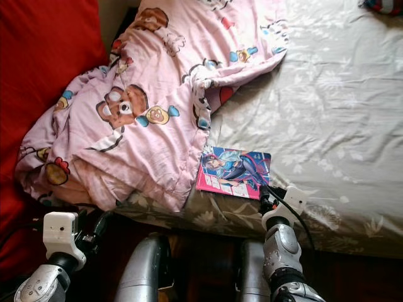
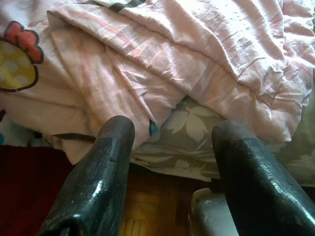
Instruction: Clean up the room
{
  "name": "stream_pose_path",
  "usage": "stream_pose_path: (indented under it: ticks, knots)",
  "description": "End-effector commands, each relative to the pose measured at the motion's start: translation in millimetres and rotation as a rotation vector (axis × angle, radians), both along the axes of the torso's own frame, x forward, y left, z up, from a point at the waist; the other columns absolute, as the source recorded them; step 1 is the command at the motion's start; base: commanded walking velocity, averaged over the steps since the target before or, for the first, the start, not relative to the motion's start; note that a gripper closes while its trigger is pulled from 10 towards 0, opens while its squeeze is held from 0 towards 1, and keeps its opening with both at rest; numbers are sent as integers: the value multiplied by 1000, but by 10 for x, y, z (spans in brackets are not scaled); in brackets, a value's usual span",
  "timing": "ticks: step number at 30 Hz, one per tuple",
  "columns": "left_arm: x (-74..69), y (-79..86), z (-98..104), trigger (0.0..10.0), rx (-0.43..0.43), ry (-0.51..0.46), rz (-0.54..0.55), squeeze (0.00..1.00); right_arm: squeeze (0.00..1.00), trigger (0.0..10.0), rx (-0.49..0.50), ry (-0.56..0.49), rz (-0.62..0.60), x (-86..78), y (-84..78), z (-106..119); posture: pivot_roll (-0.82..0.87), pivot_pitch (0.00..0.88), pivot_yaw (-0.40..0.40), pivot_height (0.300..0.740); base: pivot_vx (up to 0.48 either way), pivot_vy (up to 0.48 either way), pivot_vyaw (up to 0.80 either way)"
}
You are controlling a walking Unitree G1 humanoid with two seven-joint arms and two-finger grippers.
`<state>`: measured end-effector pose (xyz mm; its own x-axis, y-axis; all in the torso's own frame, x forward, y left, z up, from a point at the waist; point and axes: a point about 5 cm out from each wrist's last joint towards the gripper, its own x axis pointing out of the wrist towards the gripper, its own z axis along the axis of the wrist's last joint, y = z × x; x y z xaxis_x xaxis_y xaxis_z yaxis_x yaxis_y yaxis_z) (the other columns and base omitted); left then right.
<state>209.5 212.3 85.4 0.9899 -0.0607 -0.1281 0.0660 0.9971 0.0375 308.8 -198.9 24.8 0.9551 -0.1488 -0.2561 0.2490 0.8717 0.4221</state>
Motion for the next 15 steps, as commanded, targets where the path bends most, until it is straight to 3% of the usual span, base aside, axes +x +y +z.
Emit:
stream_pose_path:
  ticks: [1,13,14,15]
  knots:
    - [-60,41,-15,10000,14,37,2,0,0,10000,57,48,-1,-94,32,-132,167,378,148,612,0,0,0]
    - [-87,54,24,10000,19,53,-8,0,0,10000,233,9,-11,-92,11,-142,176,388,159,612,0,0,0]
    - [-91,53,28,10000,19,56,-8,0,0,10000,369,-7,-49,-108,0,-169,178,388,159,612,0,0,0]
    - [-92,52,28,10000,19,57,-8,0,0,10000,394,-12,-60,-110,-3,-171,178,388,159,612,0,0,0]
